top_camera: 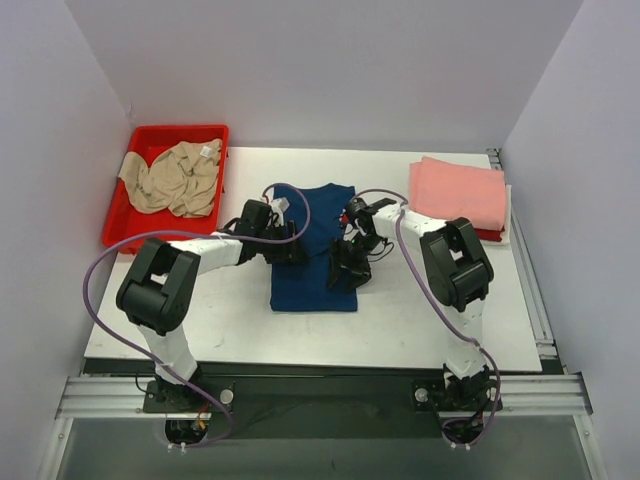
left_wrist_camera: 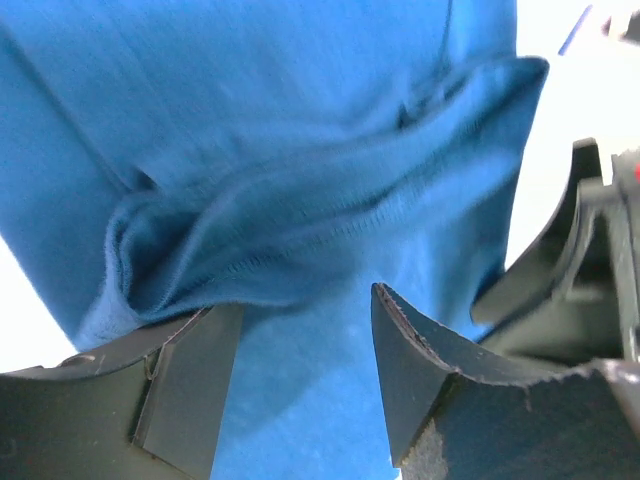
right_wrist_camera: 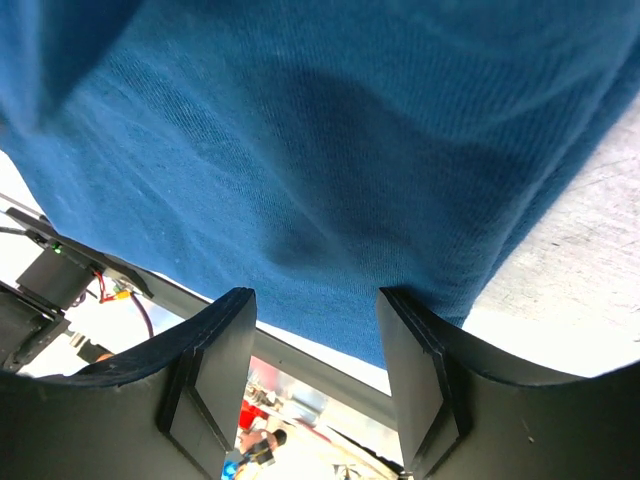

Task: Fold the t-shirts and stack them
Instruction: Fold the folded rectangular tshirt in 1/3 of the way

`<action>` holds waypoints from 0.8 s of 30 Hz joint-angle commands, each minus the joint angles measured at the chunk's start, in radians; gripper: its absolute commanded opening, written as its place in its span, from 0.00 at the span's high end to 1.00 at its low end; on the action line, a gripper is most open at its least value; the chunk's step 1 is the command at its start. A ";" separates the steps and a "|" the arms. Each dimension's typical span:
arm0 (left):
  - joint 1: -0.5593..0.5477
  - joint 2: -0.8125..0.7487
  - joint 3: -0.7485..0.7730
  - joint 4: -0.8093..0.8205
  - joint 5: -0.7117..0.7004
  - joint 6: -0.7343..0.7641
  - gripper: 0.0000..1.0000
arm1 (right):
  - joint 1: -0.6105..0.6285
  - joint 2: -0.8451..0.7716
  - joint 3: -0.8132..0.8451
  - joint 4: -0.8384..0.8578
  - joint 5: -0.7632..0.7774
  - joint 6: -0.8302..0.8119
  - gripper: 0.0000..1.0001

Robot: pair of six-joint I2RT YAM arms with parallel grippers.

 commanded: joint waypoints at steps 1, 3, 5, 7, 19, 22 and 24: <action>0.032 0.013 0.035 0.127 -0.054 -0.009 0.36 | 0.001 0.034 0.003 -0.087 0.069 -0.043 0.47; 0.042 0.004 0.047 0.156 -0.057 -0.026 0.36 | -0.001 0.042 0.001 -0.095 0.076 -0.046 0.47; 0.043 0.005 0.058 0.204 -0.057 -0.045 0.35 | -0.002 0.050 -0.002 -0.103 0.087 -0.054 0.47; 0.045 0.016 0.077 0.243 -0.047 -0.079 0.35 | -0.001 0.061 -0.004 -0.107 0.092 -0.062 0.47; 0.062 -0.050 0.095 0.212 -0.218 -0.106 0.34 | -0.001 0.025 -0.004 -0.107 0.124 -0.082 0.47; 0.058 -0.126 0.091 0.138 -0.217 -0.047 0.33 | 0.001 -0.011 0.004 -0.107 0.135 -0.094 0.47; 0.054 -0.186 0.074 0.054 -0.191 0.022 0.33 | -0.001 -0.059 -0.002 -0.110 0.148 -0.105 0.47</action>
